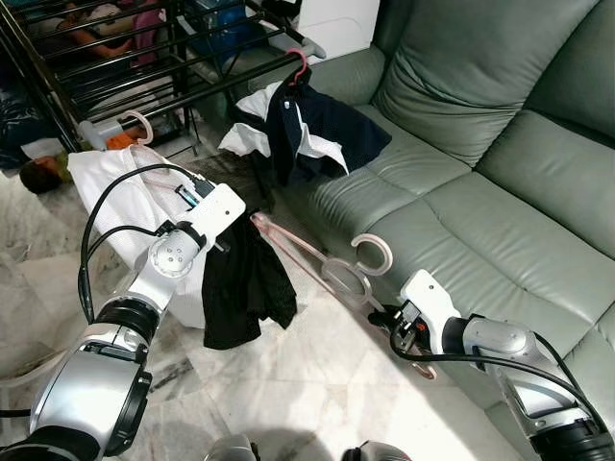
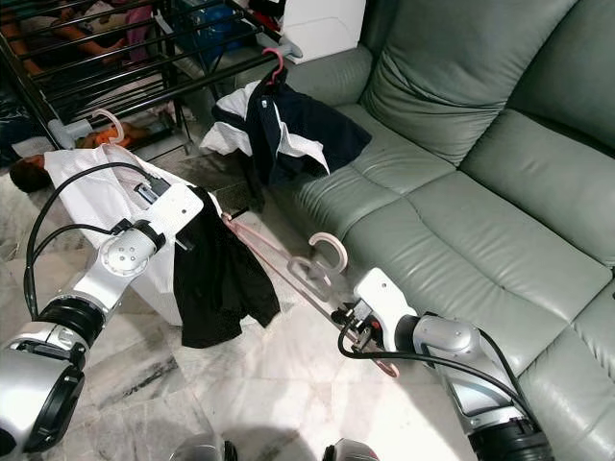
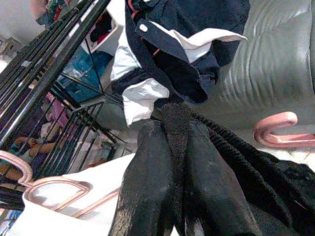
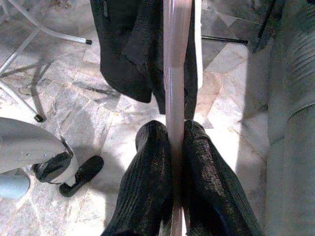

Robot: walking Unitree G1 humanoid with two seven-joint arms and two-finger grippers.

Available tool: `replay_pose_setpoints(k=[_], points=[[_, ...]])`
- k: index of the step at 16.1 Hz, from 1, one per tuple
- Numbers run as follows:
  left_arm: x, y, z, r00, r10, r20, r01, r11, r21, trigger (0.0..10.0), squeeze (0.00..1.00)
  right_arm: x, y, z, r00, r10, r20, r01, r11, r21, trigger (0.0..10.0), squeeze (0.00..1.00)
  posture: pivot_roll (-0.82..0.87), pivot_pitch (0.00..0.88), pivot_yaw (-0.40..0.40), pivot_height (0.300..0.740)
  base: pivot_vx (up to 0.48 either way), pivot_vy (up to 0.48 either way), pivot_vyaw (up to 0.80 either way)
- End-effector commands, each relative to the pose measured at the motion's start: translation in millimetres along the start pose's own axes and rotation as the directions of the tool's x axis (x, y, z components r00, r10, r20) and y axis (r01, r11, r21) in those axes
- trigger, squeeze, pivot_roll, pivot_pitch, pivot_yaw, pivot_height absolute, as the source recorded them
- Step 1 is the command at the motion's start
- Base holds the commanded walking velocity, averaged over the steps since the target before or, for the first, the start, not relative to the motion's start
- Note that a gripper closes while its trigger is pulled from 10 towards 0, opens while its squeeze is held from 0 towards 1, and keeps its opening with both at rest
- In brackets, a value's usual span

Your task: Hang hanger

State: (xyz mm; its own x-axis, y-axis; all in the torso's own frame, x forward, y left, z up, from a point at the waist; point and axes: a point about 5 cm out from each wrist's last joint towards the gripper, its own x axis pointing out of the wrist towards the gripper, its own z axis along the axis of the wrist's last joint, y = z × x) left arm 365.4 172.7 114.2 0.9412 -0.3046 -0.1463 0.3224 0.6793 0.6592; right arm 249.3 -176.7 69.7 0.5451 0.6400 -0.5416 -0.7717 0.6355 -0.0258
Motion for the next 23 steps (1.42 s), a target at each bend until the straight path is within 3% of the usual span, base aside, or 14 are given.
replay_pose_setpoints(k=[1, 5, 8, 13, 20, 22, 23], points=[[-0.6, 2.7, 0.8, 1.0, 0.011, 0.008, -0.011, 1.0, -0.002, 10.0, 0.0, -0.2, -1.3, 0.9, 1.0, 0.003, -0.005, -0.003, 1.0, 0.0, 10.0, 0.0, -0.07, 0.0, 0.046, 0.74, 0.0, 0.0, 0.0], [0.1, 5.8, 3.5, 0.999, 0.03, 0.02, -0.03, 1.0, 0.009, 10.0, 0.0, 2.0, 2.8, 1.6, 1.0, 0.029, 0.0, -0.029, 0.999, 0.019, 10.0, 0.0, -0.06, 0.0, 0.042, 0.74, 0.0, 0.0, 0.0], [-2.5, 6.6, -6.6, 0.998, 0.051, -0.035, -0.049, 0.998, 0.036, 10.0, 0.0, -2.4, 2.5, 6.2, 0.999, 0.042, 0.026, -0.043, 0.999, 0.023, 10.0, 0.0, -0.07, 0.0, 0.045, 0.74, 0.0, 0.0, 0.0], [-0.4, 8.2, -1.9, 0.999, 0.052, -0.015, -0.052, 0.999, 0.013, 10.0, 0.0, -2.7, 3.3, 1.9, 0.999, 0.053, 0.0, -0.053, 0.998, 0.035, 10.0, 0.0, -0.07, 0.0, 0.047, 0.74, 0.0, 0.0, 0.0], [2.1, 14.3, 16.6, 0.994, 0.063, 0.083, -0.06, 0.997, -0.038, 10.0, 0.0, 7.8, 3.8, -11.5, 0.998, 0.044, -0.046, -0.039, 0.994, 0.107, 10.0, 0.0, -0.06, 0.0, 0.041, 0.74, 0.0, 0.0, 0.0], [2.7, 14.0, 22.8, 0.992, 0.063, 0.111, -0.056, 0.996, -0.067, 10.0, 0.0, 11.0, -0.6, -17.9, 0.998, 0.009, -0.063, 0.001, 0.989, 0.149, 10.0, 0.0, -0.06, 0.0, 0.038, 0.74, 0.0, 0.0, 0.0], [2.9, 13.9, 30.2, 0.988, 0.05, 0.149, -0.041, 0.997, -0.063, 10.0, 0.0, 13.7, -9.4, -23.5, 0.995, -0.065, -0.081, 0.08, 0.976, 0.2, 10.0, 0.0, -0.06, 0.0, 0.038, 0.74, 0.0, 0.0, 0.0]])
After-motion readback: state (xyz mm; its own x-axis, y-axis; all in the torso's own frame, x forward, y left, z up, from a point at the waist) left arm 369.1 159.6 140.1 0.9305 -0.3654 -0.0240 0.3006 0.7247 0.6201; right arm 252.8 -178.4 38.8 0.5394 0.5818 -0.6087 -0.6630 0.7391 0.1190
